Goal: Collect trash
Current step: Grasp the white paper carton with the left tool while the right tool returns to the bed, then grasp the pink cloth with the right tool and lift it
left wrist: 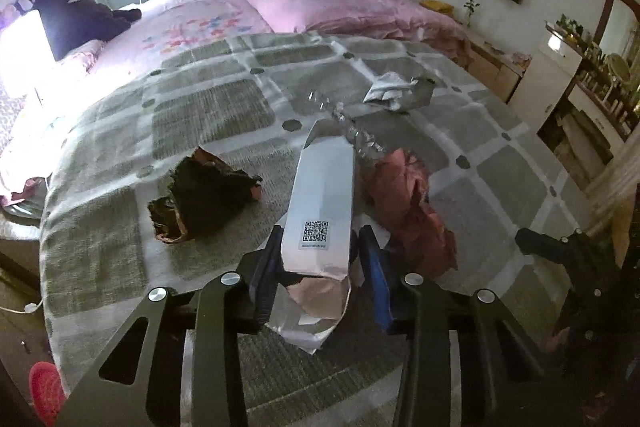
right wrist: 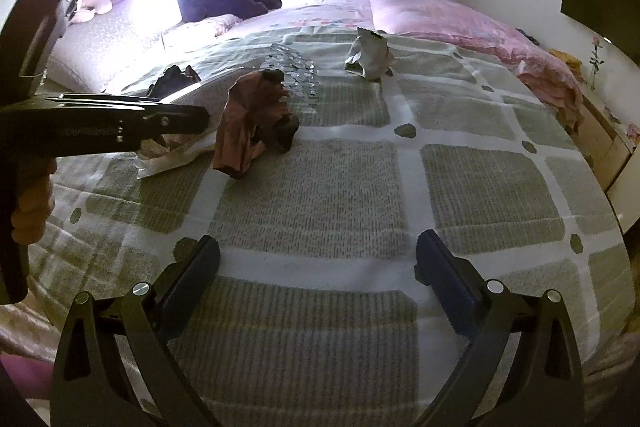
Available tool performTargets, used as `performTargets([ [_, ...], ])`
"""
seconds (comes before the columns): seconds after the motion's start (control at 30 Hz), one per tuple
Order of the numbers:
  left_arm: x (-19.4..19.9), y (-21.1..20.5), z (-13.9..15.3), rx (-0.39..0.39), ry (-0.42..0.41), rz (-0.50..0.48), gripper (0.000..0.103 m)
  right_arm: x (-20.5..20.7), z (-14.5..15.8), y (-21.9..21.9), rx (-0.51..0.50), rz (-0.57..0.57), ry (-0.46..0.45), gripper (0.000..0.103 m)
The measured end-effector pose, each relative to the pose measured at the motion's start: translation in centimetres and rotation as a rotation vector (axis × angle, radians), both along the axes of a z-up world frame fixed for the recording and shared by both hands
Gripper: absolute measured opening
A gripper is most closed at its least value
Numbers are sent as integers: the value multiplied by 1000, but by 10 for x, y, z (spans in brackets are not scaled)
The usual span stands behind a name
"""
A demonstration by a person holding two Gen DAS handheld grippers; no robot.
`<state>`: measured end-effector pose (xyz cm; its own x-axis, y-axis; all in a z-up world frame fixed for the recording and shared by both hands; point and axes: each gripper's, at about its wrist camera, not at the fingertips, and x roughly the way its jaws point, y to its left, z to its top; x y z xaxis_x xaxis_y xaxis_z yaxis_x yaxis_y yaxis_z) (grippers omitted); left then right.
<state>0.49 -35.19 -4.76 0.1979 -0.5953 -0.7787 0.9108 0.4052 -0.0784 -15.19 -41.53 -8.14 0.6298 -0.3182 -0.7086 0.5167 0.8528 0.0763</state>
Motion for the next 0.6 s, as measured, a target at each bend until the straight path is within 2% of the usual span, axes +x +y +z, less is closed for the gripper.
performTargets([
  [0.3,-8,35,25,-72,-36,39,34,0,1,-2,-7,3,10,96],
  [0.5,-13,73,32,-93,-80,78,34,-3,10,-18,144,-16,-70,96],
  [0.6,-11,89,32,-94,-88,106,34,4,22,-14,116,-1,-89,96],
])
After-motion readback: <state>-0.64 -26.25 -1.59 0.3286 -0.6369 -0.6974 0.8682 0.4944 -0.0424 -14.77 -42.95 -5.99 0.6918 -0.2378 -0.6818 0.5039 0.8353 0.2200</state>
